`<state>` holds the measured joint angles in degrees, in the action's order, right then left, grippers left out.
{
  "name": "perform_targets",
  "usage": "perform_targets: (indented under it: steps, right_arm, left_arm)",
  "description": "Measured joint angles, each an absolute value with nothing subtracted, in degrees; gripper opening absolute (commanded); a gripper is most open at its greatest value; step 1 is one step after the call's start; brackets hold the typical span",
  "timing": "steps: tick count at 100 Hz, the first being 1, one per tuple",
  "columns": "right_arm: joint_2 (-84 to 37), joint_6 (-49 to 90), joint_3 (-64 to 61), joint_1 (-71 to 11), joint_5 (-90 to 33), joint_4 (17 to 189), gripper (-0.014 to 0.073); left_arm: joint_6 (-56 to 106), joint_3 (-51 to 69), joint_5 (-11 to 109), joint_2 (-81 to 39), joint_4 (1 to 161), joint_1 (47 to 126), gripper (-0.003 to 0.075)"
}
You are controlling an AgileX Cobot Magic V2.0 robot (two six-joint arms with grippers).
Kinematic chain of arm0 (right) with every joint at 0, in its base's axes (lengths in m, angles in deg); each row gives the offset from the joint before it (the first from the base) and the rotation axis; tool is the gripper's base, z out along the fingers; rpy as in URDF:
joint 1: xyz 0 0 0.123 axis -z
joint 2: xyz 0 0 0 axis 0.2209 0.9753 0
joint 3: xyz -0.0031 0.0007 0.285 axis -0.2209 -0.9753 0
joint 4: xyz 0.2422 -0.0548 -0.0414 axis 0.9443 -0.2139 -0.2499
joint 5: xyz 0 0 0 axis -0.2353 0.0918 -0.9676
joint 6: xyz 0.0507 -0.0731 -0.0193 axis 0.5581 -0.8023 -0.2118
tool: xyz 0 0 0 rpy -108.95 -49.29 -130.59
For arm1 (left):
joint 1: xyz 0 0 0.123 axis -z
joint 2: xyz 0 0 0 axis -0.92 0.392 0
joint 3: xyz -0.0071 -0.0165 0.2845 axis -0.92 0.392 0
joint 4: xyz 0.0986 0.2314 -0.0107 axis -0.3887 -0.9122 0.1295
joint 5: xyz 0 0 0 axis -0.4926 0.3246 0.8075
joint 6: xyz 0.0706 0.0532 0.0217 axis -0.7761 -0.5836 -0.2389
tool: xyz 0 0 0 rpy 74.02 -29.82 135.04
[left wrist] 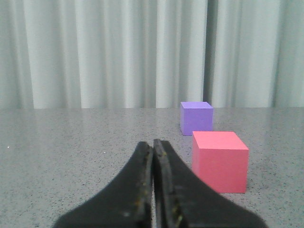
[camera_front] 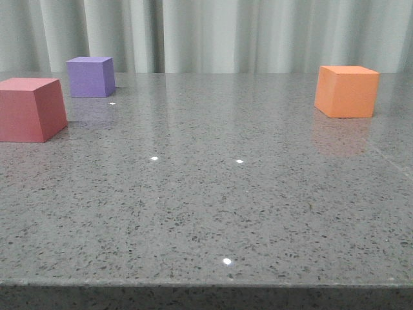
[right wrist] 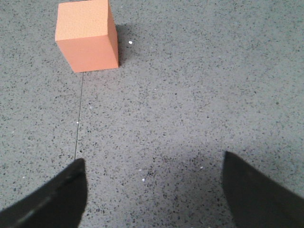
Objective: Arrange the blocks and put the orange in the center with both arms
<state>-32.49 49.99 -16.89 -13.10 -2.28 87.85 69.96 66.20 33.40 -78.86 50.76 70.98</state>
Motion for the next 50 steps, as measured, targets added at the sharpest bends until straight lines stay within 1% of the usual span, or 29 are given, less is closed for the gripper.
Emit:
perform_targets:
  steps: [16, 26, 50]
  right_arm:
    - [-31.9, 50.0, -16.4, -13.2, -3.2, 89.2, 0.0644]
    - [-29.6, 49.8, -13.4, -14.1, -3.4, 89.4, 0.0644]
    - [-17.3, 49.1, -2.6, -18.7, -2.1, 89.7, 0.0644]
  left_arm:
    - [70.0, 66.2, 33.4, -78.9, 50.8, 71.0, -0.0019]
    - [70.0, 66.2, 33.4, -78.9, 50.8, 71.0, -0.0019]
    - [70.0, 66.2, 33.4, -78.9, 50.8, 71.0, -0.0019]
